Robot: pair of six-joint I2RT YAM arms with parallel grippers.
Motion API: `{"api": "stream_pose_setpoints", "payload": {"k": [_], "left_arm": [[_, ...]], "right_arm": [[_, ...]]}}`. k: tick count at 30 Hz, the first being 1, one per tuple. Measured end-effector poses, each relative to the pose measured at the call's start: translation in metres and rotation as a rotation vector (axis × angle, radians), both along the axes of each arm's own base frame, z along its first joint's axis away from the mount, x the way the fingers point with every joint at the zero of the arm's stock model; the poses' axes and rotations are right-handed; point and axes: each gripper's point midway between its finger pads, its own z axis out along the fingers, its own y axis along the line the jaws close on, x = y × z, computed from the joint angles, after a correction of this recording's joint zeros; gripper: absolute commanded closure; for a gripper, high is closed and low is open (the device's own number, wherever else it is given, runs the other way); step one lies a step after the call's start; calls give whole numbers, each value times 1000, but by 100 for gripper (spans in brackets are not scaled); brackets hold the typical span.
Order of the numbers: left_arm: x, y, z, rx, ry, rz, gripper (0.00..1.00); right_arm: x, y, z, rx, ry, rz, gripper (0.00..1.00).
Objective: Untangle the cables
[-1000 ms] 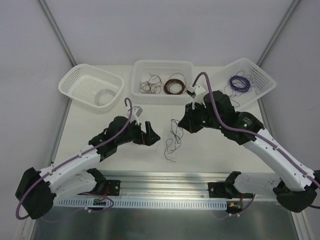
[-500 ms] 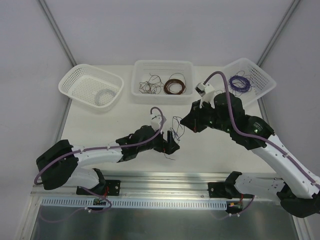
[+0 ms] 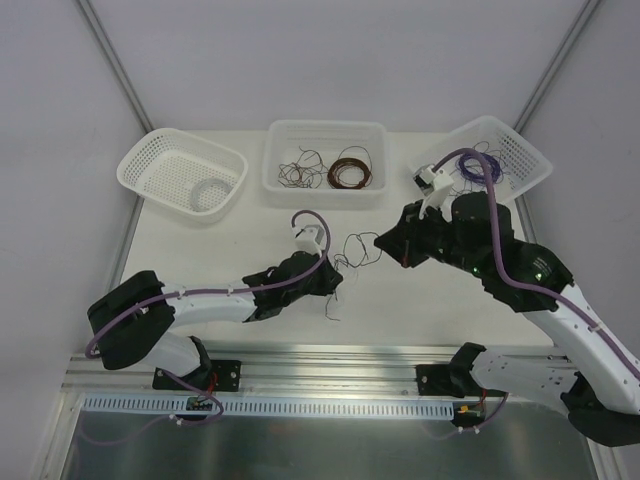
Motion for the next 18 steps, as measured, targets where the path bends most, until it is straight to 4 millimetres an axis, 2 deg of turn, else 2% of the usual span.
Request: {"api": "stream_pose_setpoints", "payload": {"k": [5, 10, 15, 17, 18], "left_arm": [[22, 25, -11, 29, 46, 120, 100], [45, 40, 13, -70, 49, 211, 100], [55, 53, 39, -180, 47, 247, 100], [57, 62, 44, -207, 54, 263, 100], [60, 72, 41, -198, 55, 292, 100]], "right_arm": [[0, -31, 8, -61, -55, -84, 99], [1, -69, 0, -186, -82, -188, 99], [5, -96, 5, -259, -134, -270, 99], [8, -107, 5, -298, -148, -308, 99], [11, -116, 4, -329, -162, -343, 99]]}}
